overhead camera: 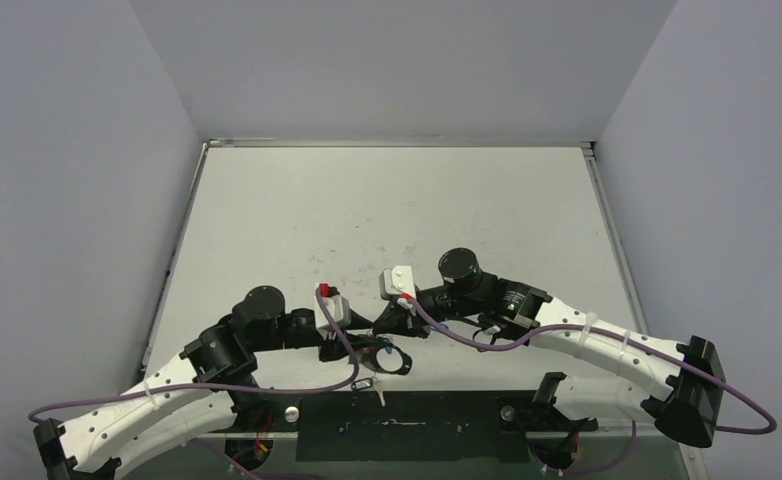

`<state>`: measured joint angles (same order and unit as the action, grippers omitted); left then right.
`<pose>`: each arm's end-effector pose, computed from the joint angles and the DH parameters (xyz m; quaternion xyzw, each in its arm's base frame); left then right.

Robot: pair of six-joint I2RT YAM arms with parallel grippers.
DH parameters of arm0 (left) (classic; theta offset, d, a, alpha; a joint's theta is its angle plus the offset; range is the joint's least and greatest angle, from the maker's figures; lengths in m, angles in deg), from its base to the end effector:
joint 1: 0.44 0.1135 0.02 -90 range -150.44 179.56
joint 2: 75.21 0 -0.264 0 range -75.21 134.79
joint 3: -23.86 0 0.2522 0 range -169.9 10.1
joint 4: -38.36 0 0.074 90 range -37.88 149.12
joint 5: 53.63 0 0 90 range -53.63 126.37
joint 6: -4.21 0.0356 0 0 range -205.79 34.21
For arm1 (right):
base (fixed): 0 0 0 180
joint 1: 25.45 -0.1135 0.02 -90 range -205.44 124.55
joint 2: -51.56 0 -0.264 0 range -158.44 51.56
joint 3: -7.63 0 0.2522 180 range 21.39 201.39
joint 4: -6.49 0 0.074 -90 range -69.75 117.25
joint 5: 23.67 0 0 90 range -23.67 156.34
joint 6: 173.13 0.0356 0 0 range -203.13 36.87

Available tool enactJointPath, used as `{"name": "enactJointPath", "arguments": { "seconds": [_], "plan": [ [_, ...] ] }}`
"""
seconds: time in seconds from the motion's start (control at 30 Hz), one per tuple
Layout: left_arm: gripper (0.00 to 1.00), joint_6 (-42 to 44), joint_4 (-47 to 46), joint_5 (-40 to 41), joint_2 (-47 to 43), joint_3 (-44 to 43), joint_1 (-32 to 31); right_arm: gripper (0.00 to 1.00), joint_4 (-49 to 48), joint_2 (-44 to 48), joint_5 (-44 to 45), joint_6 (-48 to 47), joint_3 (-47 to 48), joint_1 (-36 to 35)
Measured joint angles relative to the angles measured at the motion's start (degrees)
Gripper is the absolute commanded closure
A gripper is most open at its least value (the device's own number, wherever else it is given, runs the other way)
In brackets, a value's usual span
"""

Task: Put the keys on the keyring

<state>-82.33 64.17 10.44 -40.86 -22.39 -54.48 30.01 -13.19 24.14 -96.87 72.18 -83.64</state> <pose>0.0765 -0.1320 0.2890 0.4904 0.6063 -0.4163 0.4675 0.1122 0.2263 0.3110 -0.6181 0.5167 0.4719 0.3582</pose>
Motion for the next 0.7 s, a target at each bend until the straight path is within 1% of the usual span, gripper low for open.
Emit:
{"name": "enactJointPath", "arguments": {
  "seconds": [0.07,0.13,0.33,0.53,0.6,0.7],
  "plan": [
    [0.6,-0.04,-0.15,1.16,-1.53,0.0,0.0,1.0,-1.79,0.87,1.31,1.64,-1.55,0.0],
    [0.58,-0.17,-0.5,2.54,-3.85,0.11,0.02,1.0,-4.31,2.34,2.8,3.52,-3.78,0.02],
    [0.57,-2.38,-5.01,7.32,-11.45,3.04,0.02,1.0,-15.19,7.02,7.5,11.61,-10.8,0.02],
    [0.6,-6.1,-10.4,11.02,-15.67,8.11,0.02,1.0,-27.26,9.35,10.91,18.18,-16.15,0.0],
    [0.62,-6.99,-11.85,11.39,-16.13,9.33,0.02,1.0,-29.9,9.92,11.74,19.74,-17.46,0.02],
    [0.71,-8.2,-13.7,11.74,-16.13,10.21,0.02,1.0,-32.74,10.19,12.61,21.75,-18.25,0.02]
  ]
}}
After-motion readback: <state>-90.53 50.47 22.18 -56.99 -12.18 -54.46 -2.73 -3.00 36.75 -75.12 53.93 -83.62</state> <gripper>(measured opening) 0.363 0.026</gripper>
